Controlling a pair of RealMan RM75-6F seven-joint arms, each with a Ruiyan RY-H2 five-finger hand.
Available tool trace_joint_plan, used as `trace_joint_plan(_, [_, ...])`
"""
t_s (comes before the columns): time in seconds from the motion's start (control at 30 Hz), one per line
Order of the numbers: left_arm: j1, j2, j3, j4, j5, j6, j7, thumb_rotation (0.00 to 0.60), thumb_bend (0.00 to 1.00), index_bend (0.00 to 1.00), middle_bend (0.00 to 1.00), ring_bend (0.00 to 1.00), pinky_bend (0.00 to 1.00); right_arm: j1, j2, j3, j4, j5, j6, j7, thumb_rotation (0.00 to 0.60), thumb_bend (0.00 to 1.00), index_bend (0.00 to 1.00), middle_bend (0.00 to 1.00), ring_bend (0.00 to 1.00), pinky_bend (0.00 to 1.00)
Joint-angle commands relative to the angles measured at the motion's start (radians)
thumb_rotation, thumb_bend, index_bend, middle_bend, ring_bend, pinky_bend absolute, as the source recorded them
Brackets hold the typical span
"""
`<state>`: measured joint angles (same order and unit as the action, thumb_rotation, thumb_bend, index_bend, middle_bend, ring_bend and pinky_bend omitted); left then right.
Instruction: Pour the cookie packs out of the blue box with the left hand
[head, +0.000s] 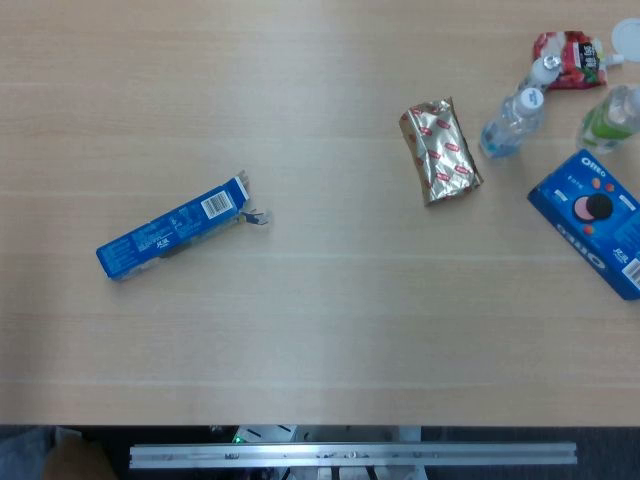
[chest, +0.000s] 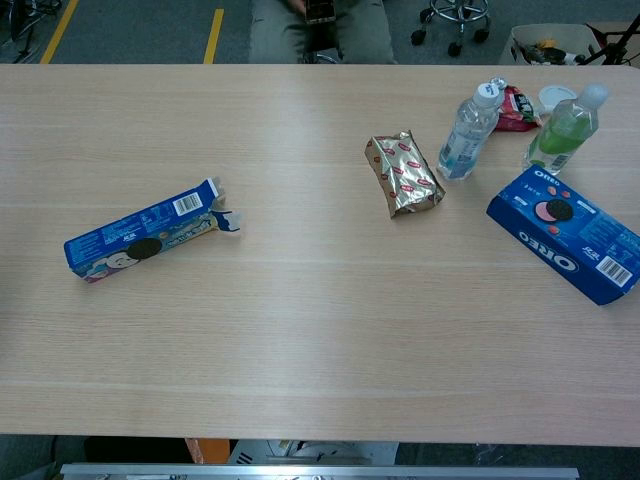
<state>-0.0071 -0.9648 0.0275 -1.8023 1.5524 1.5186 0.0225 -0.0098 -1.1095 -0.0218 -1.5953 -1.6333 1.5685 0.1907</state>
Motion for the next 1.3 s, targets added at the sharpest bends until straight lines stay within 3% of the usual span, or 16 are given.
trace_joint_plan(0.03, [0.000, 0.001, 0.001, 0.002, 0.001, -0.002, -0.003, 0.600, 0.25, 0.00, 0.00, 0.04, 0.00, 0.001, 0.001, -0.002, -0.004, -0.002, -0.002, -0.003, 0.600, 0.23, 0.19, 0.25, 0.16, 0.18])
trace_joint_plan(0.67, [-0.024, 0.012, 0.011, 0.011, 0.002, -0.059, -0.005, 0.600, 0.25, 0.00, 0.00, 0.04, 0.00, 0.017, -0.002, 0.009, -0.026, -0.009, -0.011, -0.027, 0.600, 0.23, 0.19, 0.25, 0.16, 0.18])
trace_joint_plan(0.87, [-0.070, 0.018, 0.014, 0.010, -0.001, -0.142, -0.017, 0.600, 0.25, 0.00, 0.00, 0.04, 0.00, 0.025, -0.005, 0.010, -0.032, -0.008, -0.022, -0.036, 0.600, 0.23, 0.19, 0.25, 0.16, 0.18])
trace_joint_plan(1.03, [-0.130, 0.041, 0.018, -0.035, -0.041, -0.268, -0.012, 0.600, 0.25, 0.00, 0.00, 0.04, 0.00, 0.029, -0.004, 0.009, -0.034, -0.010, -0.027, -0.042, 0.600, 0.23, 0.19, 0.25, 0.16, 0.18])
trace_joint_plan(1.3, [-0.210, 0.004, -0.001, -0.083, -0.123, -0.402, 0.049, 0.600, 0.23, 0.00, 0.00, 0.03, 0.00, 0.027, -0.003, 0.008, -0.026, -0.003, -0.026, -0.033, 0.600, 0.23, 0.19, 0.25, 0.16, 0.18])
